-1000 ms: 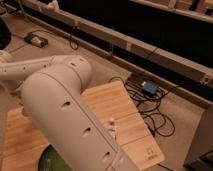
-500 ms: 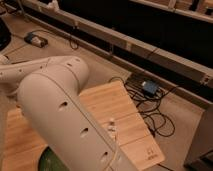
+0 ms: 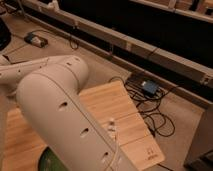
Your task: Place the pepper in the ceramic cup
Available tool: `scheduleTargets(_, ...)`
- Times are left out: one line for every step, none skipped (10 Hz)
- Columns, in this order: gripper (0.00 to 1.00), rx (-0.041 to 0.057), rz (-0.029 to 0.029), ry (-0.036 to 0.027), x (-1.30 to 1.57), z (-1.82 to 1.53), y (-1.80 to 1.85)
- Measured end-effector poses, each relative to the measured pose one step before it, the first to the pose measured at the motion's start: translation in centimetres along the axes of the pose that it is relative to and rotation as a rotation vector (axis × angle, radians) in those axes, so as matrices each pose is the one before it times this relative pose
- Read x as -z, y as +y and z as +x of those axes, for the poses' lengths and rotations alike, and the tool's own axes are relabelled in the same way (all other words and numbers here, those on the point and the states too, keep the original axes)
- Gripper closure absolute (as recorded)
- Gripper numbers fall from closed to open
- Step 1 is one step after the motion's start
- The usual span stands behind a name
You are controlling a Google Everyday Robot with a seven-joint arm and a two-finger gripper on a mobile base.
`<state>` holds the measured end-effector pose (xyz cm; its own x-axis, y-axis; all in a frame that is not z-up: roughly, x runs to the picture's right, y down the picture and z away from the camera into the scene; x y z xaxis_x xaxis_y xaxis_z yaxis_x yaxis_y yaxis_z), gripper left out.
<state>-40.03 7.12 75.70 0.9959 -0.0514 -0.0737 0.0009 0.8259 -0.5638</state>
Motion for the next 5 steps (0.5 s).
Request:
scheduleTargets(0.24, -0.00847, 0.00656, -0.00273, -0.087, -0.001, -0.113)
scheduleTargets(0.3, -0.00489, 0.00062, -0.00033, -0.169, 0.405, -0.286)
scheduleTargets(0.4, -0.00246, 0.00142, -0.0003, -0.238, 0.7, -0.836)
scheduleTargets(0.46, -0.00454, 0.00203, 0.00152, -0.409, 1.297, -1.668)
scheduleTargets(0.47, -0.0046, 0.00293, 0.0011, -0.378, 0.735, -1.084)
